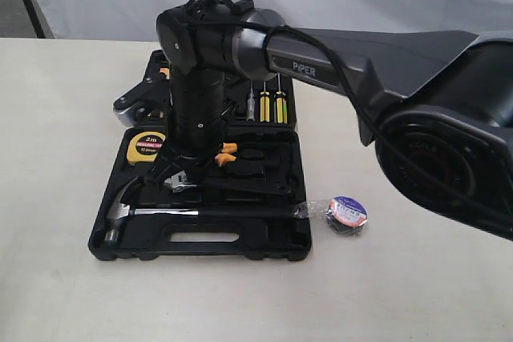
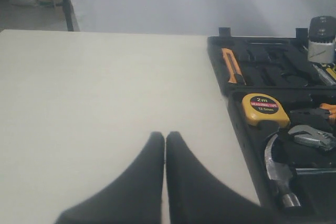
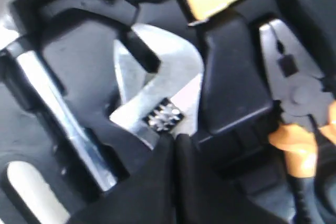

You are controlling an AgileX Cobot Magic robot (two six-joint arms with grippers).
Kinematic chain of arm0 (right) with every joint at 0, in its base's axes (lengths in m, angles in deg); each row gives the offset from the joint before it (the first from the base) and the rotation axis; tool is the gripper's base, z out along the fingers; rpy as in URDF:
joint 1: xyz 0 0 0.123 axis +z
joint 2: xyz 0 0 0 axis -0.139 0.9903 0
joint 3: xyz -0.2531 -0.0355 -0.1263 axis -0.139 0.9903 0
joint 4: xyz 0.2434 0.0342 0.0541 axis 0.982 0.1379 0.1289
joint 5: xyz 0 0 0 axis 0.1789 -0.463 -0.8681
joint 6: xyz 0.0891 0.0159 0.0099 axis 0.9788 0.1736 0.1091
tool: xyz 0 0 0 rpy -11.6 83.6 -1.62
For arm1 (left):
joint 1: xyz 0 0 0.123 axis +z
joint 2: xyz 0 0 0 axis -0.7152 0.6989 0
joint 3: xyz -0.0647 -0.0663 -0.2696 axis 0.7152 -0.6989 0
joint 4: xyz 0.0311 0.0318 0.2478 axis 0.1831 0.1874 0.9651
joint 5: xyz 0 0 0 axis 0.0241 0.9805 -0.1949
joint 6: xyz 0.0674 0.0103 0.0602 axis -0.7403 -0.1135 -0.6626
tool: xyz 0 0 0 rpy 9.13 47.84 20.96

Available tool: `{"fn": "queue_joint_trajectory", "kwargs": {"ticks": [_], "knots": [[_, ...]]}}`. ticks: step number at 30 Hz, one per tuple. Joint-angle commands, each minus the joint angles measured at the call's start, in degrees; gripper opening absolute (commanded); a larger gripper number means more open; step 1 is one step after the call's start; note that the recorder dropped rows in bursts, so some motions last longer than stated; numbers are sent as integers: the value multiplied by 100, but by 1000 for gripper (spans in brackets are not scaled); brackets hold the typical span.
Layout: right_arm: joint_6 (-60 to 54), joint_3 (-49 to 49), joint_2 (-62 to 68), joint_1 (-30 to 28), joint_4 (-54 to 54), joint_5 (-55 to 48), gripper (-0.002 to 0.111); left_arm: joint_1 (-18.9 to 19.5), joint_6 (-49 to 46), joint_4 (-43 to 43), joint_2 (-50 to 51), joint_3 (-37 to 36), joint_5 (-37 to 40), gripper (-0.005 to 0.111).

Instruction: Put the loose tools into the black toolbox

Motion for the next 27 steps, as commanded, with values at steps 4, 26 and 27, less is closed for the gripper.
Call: {"fn": "queue_joint_trajectory", "kwargs": {"ticks": [4, 26, 27], "knots": [[123, -158, -12, -26, 179, 124, 0, 19, 59, -78, -46, -53, -97, 1], [266, -192, 454, -14, 859, 900, 0, 19, 59, -78, -46, -53, -97, 1], [266, -192, 442, -14, 824, 900, 0, 19, 59, -78, -46, -53, -97, 1]]}}
